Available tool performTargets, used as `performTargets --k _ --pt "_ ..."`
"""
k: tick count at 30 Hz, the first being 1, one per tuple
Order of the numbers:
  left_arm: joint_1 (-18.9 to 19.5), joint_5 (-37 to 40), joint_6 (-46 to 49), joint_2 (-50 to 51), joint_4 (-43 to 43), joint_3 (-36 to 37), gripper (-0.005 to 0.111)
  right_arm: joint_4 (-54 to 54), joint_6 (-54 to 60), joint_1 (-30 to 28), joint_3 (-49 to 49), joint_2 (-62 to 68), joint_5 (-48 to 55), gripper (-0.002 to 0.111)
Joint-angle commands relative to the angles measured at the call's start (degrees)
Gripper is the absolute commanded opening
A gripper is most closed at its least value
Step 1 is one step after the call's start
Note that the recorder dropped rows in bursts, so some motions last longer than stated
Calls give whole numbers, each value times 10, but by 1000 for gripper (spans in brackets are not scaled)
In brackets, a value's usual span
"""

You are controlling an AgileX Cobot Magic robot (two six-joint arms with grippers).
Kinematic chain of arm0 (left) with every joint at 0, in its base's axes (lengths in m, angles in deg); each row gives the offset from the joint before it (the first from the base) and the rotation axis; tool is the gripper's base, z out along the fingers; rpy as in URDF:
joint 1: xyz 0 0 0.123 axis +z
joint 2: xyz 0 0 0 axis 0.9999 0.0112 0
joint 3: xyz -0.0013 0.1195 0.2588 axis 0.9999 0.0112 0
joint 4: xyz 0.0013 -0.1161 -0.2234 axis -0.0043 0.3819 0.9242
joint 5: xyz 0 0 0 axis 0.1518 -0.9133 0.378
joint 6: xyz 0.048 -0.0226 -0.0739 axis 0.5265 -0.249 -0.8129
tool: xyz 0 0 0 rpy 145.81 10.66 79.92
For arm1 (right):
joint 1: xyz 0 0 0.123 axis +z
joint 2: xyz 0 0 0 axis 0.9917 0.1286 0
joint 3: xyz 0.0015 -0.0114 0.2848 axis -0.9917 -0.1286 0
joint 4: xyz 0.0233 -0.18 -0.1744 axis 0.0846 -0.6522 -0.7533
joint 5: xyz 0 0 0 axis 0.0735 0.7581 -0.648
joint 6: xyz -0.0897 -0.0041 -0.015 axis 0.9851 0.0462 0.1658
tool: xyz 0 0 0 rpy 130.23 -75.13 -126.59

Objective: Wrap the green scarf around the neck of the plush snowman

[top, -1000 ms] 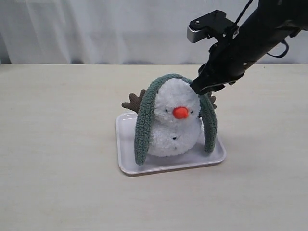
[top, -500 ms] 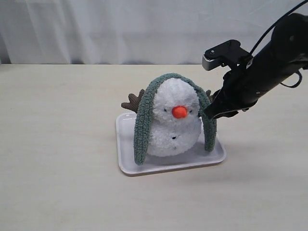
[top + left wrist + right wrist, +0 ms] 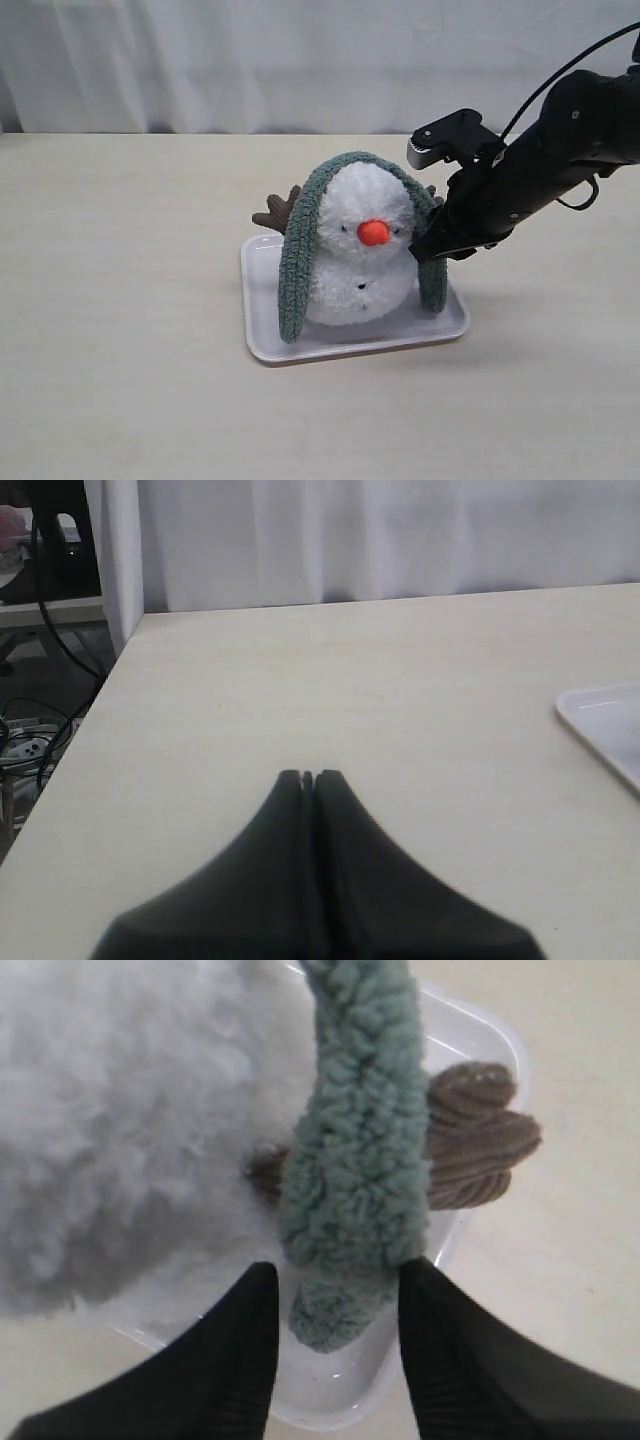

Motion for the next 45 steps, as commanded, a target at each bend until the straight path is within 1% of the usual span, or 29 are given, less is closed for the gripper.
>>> performTargets --k 1,7,11,12,14,15,16,17,19,21,24,26,29,34,39,45 --pt "1 -6 1 -2 0 2 0 -6 -2 -3 0 -1 -7 38" --pt "1 -6 1 -2 0 2 0 -4 -2 -3 -2 5 -6 39" --pt "1 -6 1 -2 0 2 0 1 -2 -3 -3 22 -8 54" --pt "1 -6 1 -2 0 2 0 1 -2 -3 -3 24 -10 56" --pt "1 -6 1 -2 0 2 0 1 -6 -3 -3 29 -20 50" --pt "1 -6 1 -2 0 2 0 -2 -6 -3 -3 29 -23 37" --pt "1 -6 1 -2 0 2 0 -2 -6 -3 -3 29 -23 30" --pt "1 -6 1 -2 0 2 0 -2 -6 -3 -3 27 -22 17" --pt "1 -6 1 -2 0 2 0 -2 -6 0 0 21 -4 4" --pt "1 -6 1 -2 0 2 0 2 -6 6 10 9 28 4" --pt "1 -6 1 -2 0 2 0 28 -6 13 33 -3 111 4" --pt "1 -6 1 -2 0 2 0 28 -15 13 38 -10 145 4" --pt "1 -6 1 -2 0 2 0 28 -52 13 39 -13 172 4" --pt "1 -6 1 -2 0 2 0 58 -66 13 39 13 159 4" --pt "1 -6 1 -2 0 2 0 58 -82 13 39 33 138 4" --pt "1 -6 1 -2 0 2 0 60 -73 13 39 35 131 4"
